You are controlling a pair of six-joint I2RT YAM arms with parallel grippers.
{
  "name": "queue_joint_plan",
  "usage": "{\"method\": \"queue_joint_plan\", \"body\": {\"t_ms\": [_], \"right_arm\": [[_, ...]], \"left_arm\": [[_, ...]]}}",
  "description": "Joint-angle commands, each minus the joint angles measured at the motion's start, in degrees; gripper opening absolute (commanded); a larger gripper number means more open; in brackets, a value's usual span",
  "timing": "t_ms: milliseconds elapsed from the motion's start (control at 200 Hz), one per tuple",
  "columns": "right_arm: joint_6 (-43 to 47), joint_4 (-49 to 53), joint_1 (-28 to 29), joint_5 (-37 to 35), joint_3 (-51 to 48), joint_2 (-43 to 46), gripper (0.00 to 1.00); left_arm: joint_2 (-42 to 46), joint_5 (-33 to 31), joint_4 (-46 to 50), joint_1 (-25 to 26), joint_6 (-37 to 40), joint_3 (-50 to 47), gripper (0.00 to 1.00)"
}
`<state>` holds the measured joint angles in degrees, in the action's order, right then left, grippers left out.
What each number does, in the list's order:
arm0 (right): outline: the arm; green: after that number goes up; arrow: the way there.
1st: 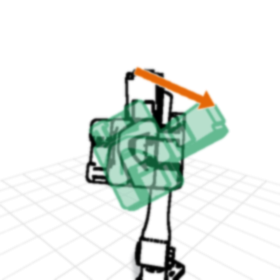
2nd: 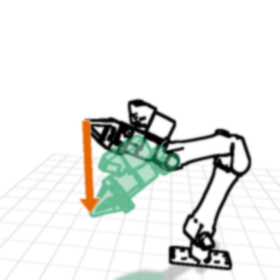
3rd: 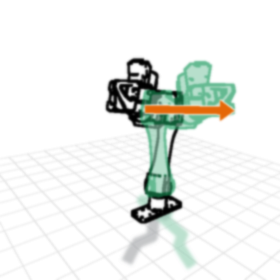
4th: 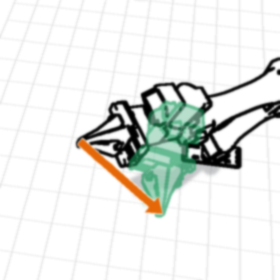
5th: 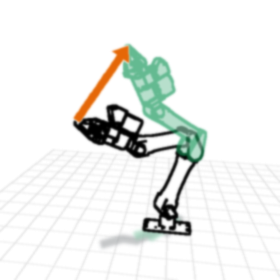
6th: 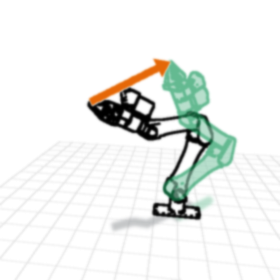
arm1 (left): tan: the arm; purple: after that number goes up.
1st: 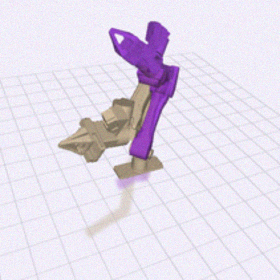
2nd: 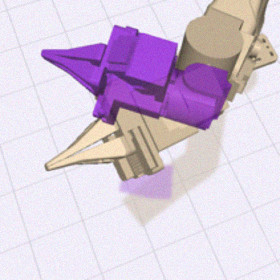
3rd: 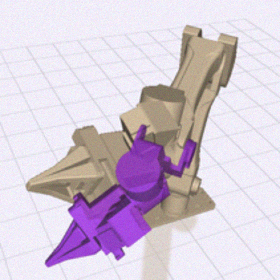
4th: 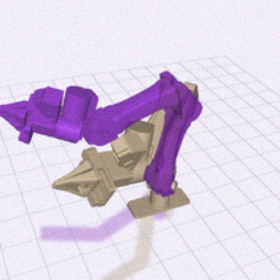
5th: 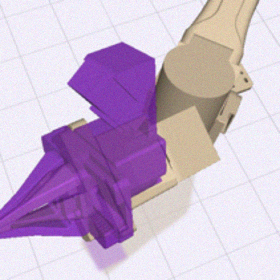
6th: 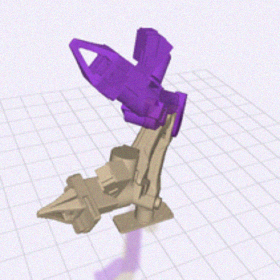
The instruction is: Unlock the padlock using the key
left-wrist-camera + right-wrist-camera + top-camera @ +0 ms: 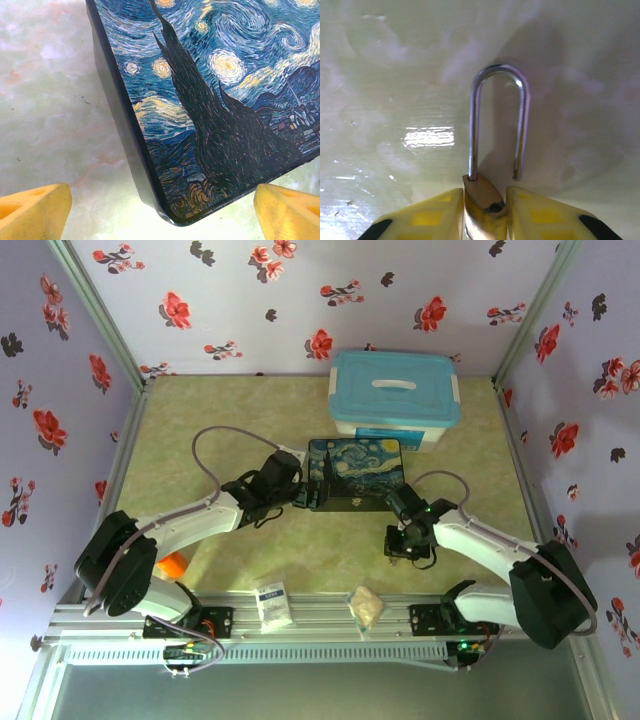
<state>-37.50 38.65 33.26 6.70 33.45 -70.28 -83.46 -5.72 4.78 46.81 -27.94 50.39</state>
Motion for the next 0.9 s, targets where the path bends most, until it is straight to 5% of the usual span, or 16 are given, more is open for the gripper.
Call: {"method": "queue_joint_plan", "body": {"t_ms": [0,310,425,495,570,895], "right_arm": [[1.04,3.44,-0.30,-3.97,1.89,0.21,0.35],[0.19,5.77,1.09,-12.73,4.59,3.23,0.39],[1.07,5.76,1.63,-16.25,6.75,5.49,0.50],[2.29,4.34,1.51,-20.26,7.81,8.26,0.63],[3.84,1.17,0.71,-27.13,8.31,11.42,0.99],[12.65,-17.60,-18.89,-30.20,5.70,14.45,0.99]], "left_arm": [[-0.66,0.68,0.41,-0.49,0.36,-0.04,0.94],[1.47,0.21,2.94,-0.89,1.55,1.38,0.95],[4.44,-0.75,4.77,-2.42,1.95,0.89,0.95],[7.58,-1.93,5.45,-3.95,2.34,-0.27,0.97],[11.89,-5.84,5.51,-5.43,3.76,-2.25,1.00],[19.57,-16.55,-2.34,-23.49,14.64,-11.59,1.00]]}}
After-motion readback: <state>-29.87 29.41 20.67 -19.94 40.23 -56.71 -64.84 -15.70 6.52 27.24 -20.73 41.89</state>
